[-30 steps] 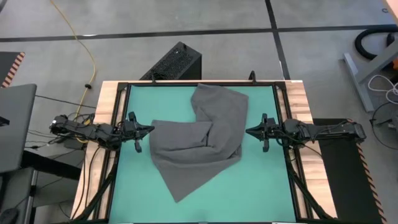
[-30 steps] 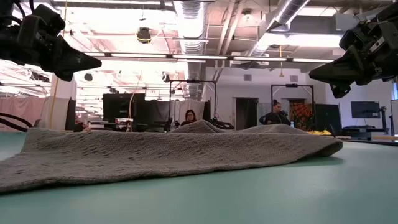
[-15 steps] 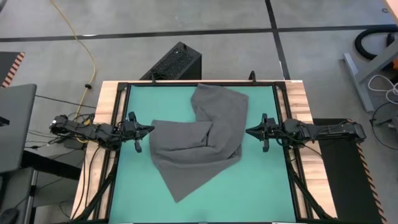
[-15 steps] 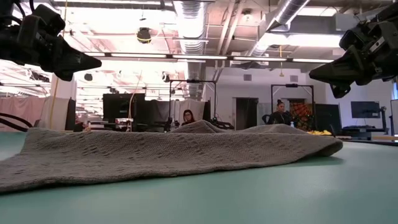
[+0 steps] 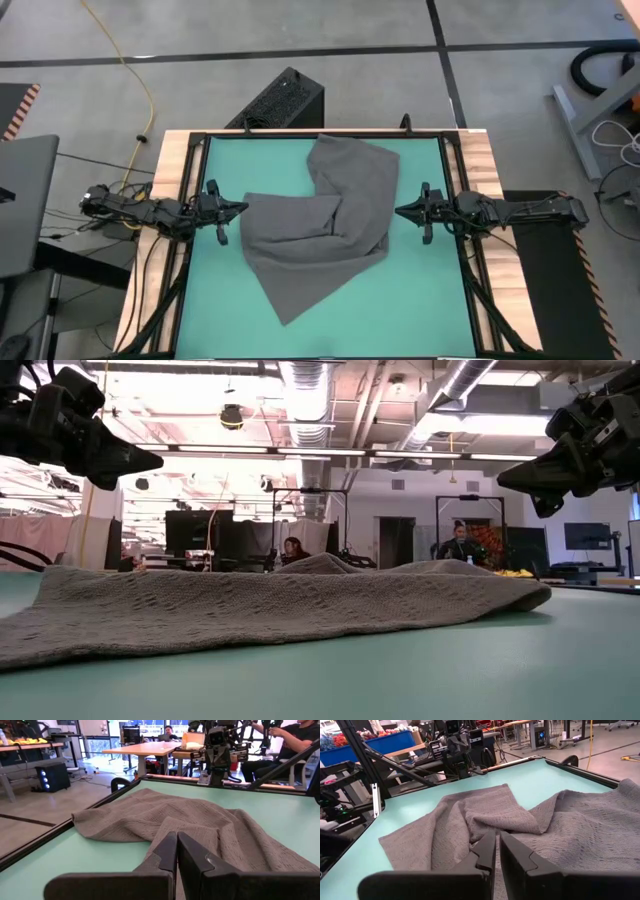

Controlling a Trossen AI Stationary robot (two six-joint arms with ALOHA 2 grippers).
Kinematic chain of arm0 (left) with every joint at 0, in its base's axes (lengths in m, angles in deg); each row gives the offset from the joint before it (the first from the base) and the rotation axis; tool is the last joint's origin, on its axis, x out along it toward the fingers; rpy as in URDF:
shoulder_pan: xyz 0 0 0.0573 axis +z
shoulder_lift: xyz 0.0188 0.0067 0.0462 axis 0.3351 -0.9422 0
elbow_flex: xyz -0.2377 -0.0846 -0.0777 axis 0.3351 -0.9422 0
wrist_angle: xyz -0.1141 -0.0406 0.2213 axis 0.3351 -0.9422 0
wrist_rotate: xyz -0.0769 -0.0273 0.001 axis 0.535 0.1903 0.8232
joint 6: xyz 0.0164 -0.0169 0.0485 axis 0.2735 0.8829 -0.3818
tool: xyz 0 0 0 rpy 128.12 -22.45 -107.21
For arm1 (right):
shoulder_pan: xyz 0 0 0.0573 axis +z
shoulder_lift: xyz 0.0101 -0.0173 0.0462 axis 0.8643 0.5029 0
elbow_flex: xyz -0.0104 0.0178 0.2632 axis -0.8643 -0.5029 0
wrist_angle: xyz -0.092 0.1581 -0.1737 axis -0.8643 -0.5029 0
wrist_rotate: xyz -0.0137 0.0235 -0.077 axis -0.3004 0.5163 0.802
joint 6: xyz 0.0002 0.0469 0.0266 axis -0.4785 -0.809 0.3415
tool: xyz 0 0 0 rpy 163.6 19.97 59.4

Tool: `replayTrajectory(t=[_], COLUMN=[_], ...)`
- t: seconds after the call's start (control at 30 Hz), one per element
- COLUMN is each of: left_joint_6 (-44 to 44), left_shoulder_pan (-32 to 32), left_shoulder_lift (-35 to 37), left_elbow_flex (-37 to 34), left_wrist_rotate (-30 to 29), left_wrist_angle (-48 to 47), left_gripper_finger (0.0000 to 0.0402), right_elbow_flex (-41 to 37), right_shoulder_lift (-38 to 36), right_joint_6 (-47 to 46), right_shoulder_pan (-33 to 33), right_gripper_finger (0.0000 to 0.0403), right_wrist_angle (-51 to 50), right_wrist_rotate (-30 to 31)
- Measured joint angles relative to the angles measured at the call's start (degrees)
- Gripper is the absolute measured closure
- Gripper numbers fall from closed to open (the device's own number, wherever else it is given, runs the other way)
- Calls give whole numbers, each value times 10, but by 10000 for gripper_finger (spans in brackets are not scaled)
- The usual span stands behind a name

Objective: Roll towel

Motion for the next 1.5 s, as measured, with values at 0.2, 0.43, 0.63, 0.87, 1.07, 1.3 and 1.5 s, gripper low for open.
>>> replayTrajectory(t=[0.2,0.43,0.63,0.87,1.07,1.3,1.5], left_joint_6=[0,54,224,242,216,195,171], left_shoulder_pan=[0,0,0,0,-1,0,5], left_shoulder_lift=[0,0,0,-2,-86,-215,-277], left_elbow_flex=[0,0,0,0,-1,-1,-1], left_wrist_rotate=[0,3,22,95,126,139,135], left_wrist_angle=[0,1,1,1,65,142,152], left_gripper_finger=[401,401,401,401,401,401,401], right_elbow_flex=[0,0,-1,-1,-1,0,74], right_shoulder_lift=[0,0,0,0,0,-1,64], right_joint_6=[27,193,207,85,-45,-89,-136], right_shoulder_pan=[-1,-10,-10,-7,-15,-43,-78], right_gripper_finger=[351,351,351,351,351,351,351], right_wrist_angle=[0,0,10,151,268,378,160], right_wrist_rotate=[1,3,0,33,75,167,175])
